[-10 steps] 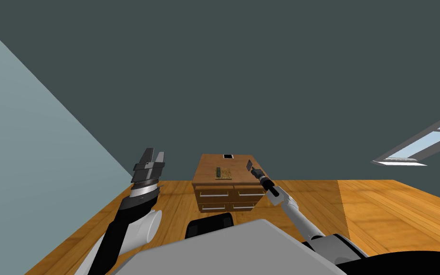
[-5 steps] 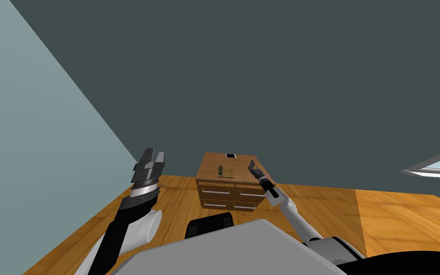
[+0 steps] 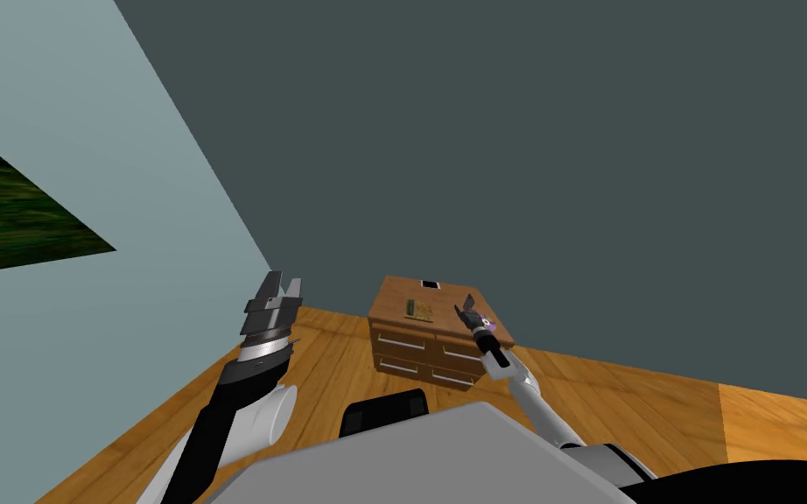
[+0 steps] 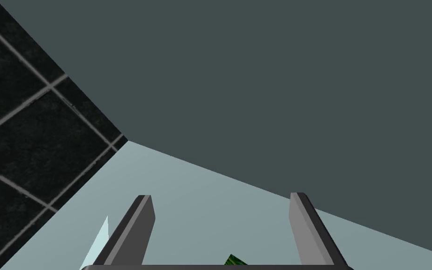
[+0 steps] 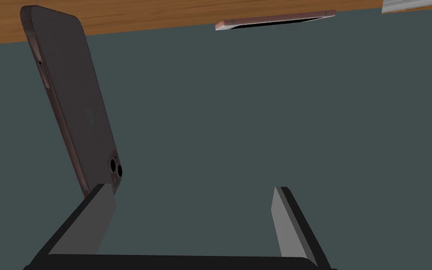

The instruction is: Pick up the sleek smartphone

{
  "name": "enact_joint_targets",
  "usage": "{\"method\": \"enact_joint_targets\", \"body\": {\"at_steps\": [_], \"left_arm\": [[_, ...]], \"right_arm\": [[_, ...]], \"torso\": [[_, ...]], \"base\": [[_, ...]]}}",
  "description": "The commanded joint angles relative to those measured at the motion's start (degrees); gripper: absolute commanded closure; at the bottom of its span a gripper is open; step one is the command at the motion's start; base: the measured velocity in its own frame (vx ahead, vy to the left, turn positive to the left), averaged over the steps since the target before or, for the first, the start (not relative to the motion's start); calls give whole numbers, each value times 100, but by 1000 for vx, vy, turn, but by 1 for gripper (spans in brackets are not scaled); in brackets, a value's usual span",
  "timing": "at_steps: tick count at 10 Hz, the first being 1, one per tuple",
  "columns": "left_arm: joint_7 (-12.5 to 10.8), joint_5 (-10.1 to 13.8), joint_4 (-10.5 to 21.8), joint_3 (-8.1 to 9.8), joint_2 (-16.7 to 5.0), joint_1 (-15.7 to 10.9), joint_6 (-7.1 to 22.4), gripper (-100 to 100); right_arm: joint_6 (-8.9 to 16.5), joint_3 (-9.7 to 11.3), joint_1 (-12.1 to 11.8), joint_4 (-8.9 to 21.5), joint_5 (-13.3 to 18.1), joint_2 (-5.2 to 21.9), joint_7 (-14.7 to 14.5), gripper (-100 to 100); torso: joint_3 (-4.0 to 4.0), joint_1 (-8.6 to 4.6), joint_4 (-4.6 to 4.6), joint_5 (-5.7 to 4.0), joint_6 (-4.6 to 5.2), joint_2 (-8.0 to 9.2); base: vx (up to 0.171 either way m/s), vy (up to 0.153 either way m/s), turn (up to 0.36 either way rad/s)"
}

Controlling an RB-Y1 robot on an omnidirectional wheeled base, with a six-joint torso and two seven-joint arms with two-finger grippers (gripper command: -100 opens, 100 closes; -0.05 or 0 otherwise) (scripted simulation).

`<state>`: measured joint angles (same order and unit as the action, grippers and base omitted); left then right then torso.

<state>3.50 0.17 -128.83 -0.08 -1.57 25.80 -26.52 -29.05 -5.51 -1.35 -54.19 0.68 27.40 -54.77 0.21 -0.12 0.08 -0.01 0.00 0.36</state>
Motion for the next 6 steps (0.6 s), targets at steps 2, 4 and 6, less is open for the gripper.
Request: {"method": "enact_joint_targets", "body": {"at_steps": [2,4,6], "left_arm": [[0,0,0,0,0,0,0,0],[0,0,0,0,0,0,0,0],[0,0,0,0,0,0,0,0]], "right_arm": [[-171,-151,-55,8,-382,-259,-384,-100],[-311,-286,-107,38,-680,-464,-682,-100],[-478,-446,-168,97,-983,-654,-994,-100]], "torso": [[3,-3,1,-1,0,6],[7,2,3,0,0,12],[3,-11,1,-2,2,4]], "base": [[-124,-15,256],[-125,-16,274],[-104,-32,326]]}}
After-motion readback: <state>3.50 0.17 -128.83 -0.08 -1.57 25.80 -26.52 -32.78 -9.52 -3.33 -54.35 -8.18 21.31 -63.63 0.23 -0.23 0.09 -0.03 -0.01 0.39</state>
